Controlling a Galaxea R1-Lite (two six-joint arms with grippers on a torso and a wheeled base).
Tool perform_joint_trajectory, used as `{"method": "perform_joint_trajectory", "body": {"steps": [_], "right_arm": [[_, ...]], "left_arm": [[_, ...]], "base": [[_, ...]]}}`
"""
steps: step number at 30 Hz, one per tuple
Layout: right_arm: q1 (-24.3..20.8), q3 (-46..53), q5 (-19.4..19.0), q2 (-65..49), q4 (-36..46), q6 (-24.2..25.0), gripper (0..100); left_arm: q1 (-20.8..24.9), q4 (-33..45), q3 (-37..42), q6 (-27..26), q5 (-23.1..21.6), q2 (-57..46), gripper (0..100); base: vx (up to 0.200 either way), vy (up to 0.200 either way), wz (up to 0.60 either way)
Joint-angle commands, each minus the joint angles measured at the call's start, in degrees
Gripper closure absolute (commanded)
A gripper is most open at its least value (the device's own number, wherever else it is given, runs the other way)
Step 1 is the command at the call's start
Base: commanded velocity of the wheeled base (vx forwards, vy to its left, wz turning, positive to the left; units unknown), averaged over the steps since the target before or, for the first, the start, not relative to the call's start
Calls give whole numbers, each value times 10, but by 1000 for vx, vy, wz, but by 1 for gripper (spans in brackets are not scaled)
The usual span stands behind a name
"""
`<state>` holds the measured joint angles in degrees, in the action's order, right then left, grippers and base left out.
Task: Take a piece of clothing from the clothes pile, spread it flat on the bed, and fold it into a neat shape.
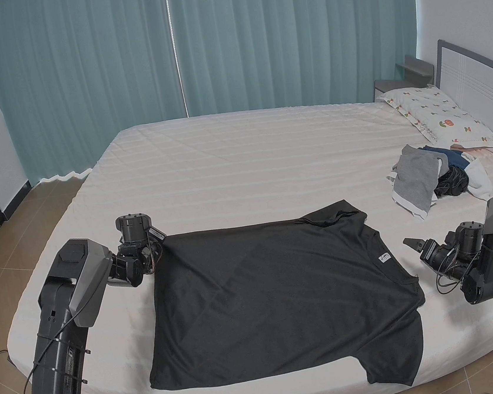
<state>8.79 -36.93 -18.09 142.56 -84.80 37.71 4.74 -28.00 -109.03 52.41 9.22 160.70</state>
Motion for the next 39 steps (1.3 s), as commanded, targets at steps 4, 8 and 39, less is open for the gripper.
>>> {"method": "perform_joint_trajectory", "body": {"steps": [4,8,39], "right_arm": [[0,0,0,1,0,0,0],[0,0,0,1,0,0,0],[-70,-357,59,59,364,-79,0]], "left_arm": [[0,18,-18,4,1,4,0],[1,18,-17,4,1,4,0],[-22,-82,276,99,-155,-158,0]], "base": [[0,0,0],[0,0,0],[0,0,0]]}}
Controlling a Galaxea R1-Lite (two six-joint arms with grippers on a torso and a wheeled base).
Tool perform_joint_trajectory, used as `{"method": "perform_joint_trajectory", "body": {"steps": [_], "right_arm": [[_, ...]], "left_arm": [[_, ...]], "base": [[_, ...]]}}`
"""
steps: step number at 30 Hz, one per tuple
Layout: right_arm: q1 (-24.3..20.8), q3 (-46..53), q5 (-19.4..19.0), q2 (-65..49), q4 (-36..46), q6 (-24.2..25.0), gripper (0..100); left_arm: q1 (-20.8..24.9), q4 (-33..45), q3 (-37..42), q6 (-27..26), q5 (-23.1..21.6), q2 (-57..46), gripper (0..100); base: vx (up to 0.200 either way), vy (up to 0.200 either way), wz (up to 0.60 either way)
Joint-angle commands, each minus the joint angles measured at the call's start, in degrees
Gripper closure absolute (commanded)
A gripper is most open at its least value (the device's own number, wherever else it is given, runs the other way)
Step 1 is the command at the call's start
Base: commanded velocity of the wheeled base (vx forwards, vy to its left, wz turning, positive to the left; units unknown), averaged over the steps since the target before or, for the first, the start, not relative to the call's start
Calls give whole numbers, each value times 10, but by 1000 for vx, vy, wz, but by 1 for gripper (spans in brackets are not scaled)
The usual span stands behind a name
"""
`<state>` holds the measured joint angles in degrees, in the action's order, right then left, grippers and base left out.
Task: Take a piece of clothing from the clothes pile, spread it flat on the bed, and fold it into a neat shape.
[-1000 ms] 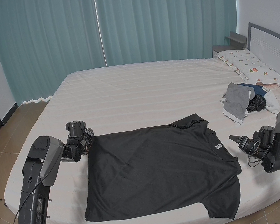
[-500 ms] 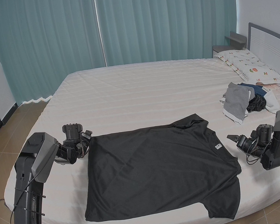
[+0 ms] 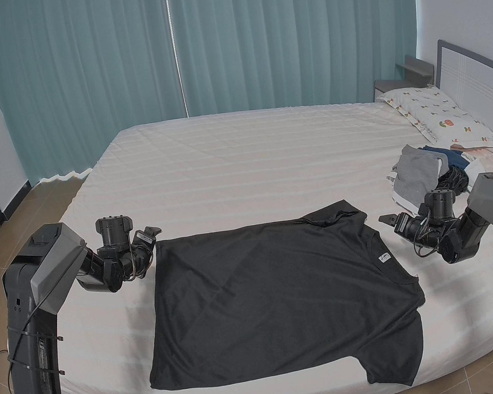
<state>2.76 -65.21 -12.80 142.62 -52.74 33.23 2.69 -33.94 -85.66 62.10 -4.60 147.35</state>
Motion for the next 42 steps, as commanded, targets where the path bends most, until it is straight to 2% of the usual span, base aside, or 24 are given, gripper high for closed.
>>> {"method": "perform_joint_trajectory", "body": {"steps": [1,7,16,17,31,34,42], "right_arm": [[-10,-77,6,63,47,-35,0],[-10,-141,5,108,88,-42,0],[-19,-197,8,137,84,-39,0],[-19,-202,8,139,87,-39,100],[-5,-202,27,133,81,-36,100],[-1,-195,45,125,72,-37,100],[-5,-130,45,103,57,-53,100]], "left_arm": [[-1,-24,43,2,-16,-24,0],[-1,-24,44,1,-16,-24,0],[0,-24,44,0,-16,-22,0],[0,-24,44,0,-16,-22,0],[1,-24,43,-2,-16,-20,0],[1,-24,43,-2,-16,-20,0],[1,-24,42,-2,-16,-20,0]], "base": [[0,0,0],[0,0,0],[0,0,0],[0,0,0],[0,0,0],[0,0,0],[0,0,0]]}}
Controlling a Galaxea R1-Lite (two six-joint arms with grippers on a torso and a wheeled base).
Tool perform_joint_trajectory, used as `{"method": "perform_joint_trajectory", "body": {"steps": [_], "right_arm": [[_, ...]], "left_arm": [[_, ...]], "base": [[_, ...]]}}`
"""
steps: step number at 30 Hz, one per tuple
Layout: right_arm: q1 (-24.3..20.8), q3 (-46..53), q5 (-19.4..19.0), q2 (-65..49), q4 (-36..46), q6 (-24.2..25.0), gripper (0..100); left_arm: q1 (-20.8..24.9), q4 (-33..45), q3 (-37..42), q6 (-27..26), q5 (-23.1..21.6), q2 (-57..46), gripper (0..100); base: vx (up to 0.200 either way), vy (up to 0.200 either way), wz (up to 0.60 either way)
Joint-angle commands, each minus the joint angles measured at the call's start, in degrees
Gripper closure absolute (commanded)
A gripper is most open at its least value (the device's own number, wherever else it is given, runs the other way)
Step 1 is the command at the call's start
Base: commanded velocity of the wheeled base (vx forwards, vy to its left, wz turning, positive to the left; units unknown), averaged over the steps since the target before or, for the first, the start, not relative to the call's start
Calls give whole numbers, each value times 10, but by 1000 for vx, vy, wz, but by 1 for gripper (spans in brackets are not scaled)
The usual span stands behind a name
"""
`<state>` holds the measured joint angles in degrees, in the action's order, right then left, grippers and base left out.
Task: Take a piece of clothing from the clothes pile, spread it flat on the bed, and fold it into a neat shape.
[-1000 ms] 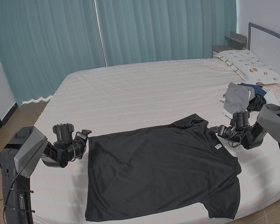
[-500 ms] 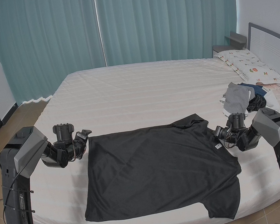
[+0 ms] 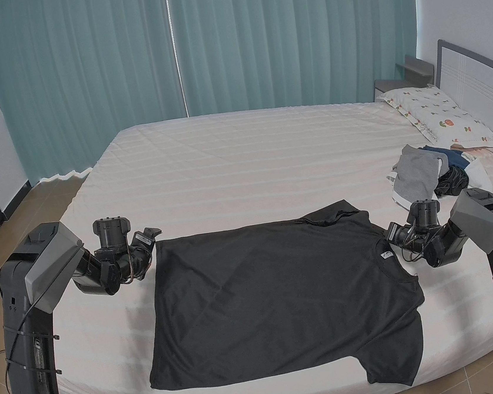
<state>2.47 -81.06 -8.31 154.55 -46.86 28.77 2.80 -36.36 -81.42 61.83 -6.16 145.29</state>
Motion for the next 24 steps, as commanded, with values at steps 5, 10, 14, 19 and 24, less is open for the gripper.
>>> {"method": "perform_joint_trajectory", "body": {"steps": [5,10,14,19,24], "right_arm": [[3,54,0,-27,-4,-40,100],[10,66,0,-32,-2,-46,100],[9,76,-3,-33,-2,-64,0],[9,74,-3,-42,-3,-69,0],[6,68,-5,-71,-2,-57,0]], "left_arm": [[0,0,-1,0,0,2,0],[0,0,-1,-1,1,2,0],[0,0,-1,-1,1,2,0],[0,0,-1,-1,1,2,0],[0,1,0,-2,1,2,0]], "base": [[0,0,0],[0,0,0],[0,0,0],[0,0,0],[0,0,0]]}}
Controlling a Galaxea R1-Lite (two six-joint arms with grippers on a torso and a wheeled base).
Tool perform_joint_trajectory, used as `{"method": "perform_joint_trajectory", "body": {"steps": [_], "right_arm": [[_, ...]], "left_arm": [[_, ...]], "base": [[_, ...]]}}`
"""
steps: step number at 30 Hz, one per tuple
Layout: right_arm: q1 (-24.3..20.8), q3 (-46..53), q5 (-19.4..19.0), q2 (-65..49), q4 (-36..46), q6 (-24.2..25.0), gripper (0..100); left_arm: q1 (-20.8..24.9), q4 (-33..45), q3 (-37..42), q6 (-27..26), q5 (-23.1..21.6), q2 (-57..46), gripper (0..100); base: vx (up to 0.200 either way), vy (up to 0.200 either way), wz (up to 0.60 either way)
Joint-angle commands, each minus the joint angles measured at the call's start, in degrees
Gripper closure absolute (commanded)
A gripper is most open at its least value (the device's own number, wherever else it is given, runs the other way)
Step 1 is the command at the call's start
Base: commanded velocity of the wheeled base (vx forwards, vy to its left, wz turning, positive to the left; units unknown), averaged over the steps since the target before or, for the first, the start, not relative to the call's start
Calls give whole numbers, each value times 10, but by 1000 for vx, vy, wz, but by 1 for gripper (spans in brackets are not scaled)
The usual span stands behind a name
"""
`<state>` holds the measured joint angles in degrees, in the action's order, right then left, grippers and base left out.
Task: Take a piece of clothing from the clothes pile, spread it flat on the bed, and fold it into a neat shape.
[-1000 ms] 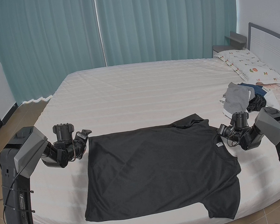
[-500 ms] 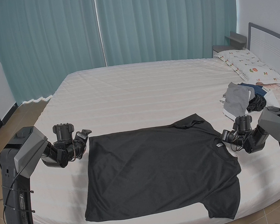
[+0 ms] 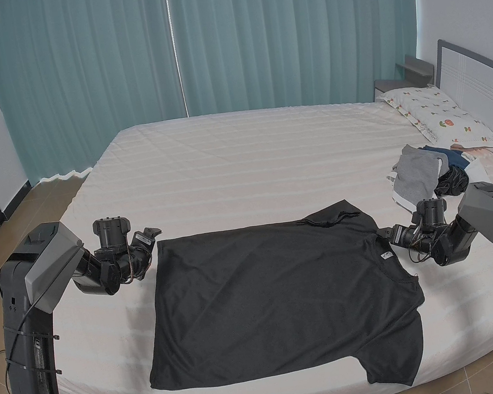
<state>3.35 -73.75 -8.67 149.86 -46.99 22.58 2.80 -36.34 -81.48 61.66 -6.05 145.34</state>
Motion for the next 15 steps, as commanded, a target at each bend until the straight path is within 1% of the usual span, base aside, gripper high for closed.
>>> {"method": "perform_joint_trajectory", "body": {"steps": [1,4,6,9,12,13,14,15], "right_arm": [[-6,-10,-1,-27,1,10,0],[-12,-22,-1,-26,1,17,0],[-22,-53,0,-23,9,18,0],[-34,-95,-1,-22,43,19,0],[-48,-162,-1,6,111,22,0],[-49,-165,-1,8,113,22,0],[-54,-206,3,32,124,24,0],[-56,-220,5,41,126,26,0]], "left_arm": [[0,0,1,0,0,1,0],[2,0,1,-2,0,1,0],[4,0,0,-22,0,2,0],[4,0,-1,-34,0,6,0],[4,0,-1,-36,1,7,0],[4,0,-1,-36,1,7,0],[6,0,-1,-36,2,7,0],[6,0,-1,-36,3,7,0]], "base": [[0,0,0],[0,0,0],[0,0,0],[0,0,0],[0,0,0],[0,0,0],[0,0,0],[0,0,0]]}}
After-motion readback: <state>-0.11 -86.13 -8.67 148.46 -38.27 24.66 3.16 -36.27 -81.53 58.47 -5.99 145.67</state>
